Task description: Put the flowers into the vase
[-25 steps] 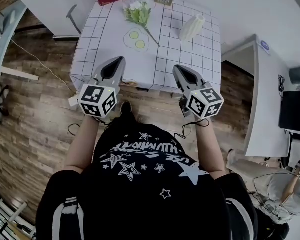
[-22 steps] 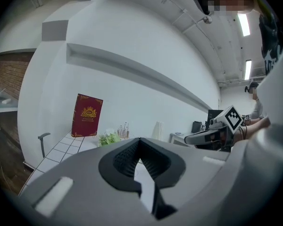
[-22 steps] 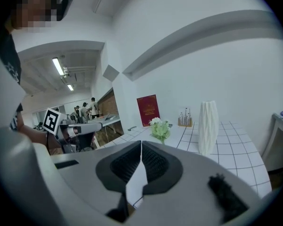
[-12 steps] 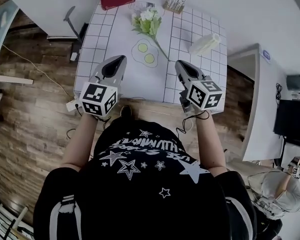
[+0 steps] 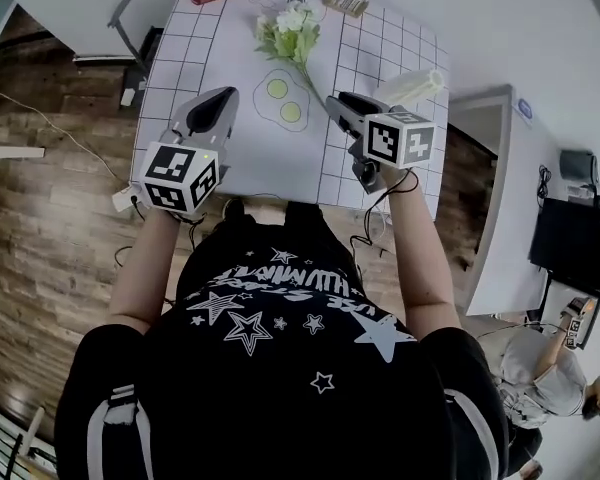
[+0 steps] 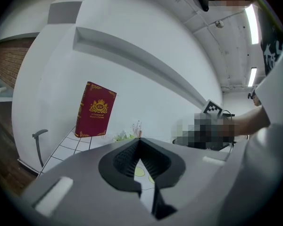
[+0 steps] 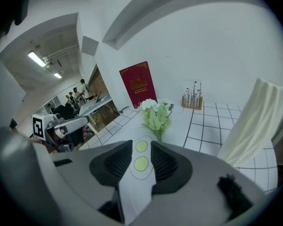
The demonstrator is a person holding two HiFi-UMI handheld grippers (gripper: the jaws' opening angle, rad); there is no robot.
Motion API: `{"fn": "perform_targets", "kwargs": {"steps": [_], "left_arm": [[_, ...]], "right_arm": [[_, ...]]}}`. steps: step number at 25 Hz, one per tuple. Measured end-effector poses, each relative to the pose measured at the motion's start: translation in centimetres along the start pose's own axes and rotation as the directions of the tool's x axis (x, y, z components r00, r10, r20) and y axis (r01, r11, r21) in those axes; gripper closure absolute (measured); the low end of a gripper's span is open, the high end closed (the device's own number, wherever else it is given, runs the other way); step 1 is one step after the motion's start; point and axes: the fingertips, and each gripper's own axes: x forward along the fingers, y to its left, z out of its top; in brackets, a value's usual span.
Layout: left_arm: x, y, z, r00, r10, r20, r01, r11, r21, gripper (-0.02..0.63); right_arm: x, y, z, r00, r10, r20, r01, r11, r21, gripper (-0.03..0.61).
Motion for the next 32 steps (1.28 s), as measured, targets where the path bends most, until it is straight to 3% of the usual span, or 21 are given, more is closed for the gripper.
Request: {"fn": "perform_targets", "kwargs": {"steps": [6, 14, 23, 28, 32], "left_arm": [[0.2, 0.8, -0.2, 0.997, 0.078, -0.001, -0.078, 0.997, -0.019, 0.606], [0.7, 2.9, -1.5, 0.986, 0.167, -0.026, -0.168, 0.983, -0.075, 0.605], [1.1, 3.9, -2.5, 0.979, 0.195, -0.051, -0.199, 0.975, -0.097, 0.606], [1.1, 4.2, -2.4, 0.98, 0.19, -0.052, -0.195, 0.976, -0.093, 0.606], [0.9, 4.1, -1.8, 0.983, 0.18, -0.038, -0.182, 0.979, -0.087, 0.605]], "right_arm": [[5.0, -1.4, 0.5, 0.995, 0.066, -0.081, -0.063, 0.997, 0.038, 0.414], [12.0, -5.2, -0.2, 0.965, 0.013, -0.262, -0.019, 1.0, -0.023, 0.39], [15.8, -6.7, -2.0, 0.912, -0.039, -0.408, 0.002, 0.996, -0.091, 0.393], [15.9, -6.2, -1.7, 0.902, -0.031, -0.43, -0.021, 0.993, -0.116, 0.494], [16.1, -4.6, -1.3, 0.909, 0.055, -0.413, -0.07, 0.997, -0.022, 0.517]]}}
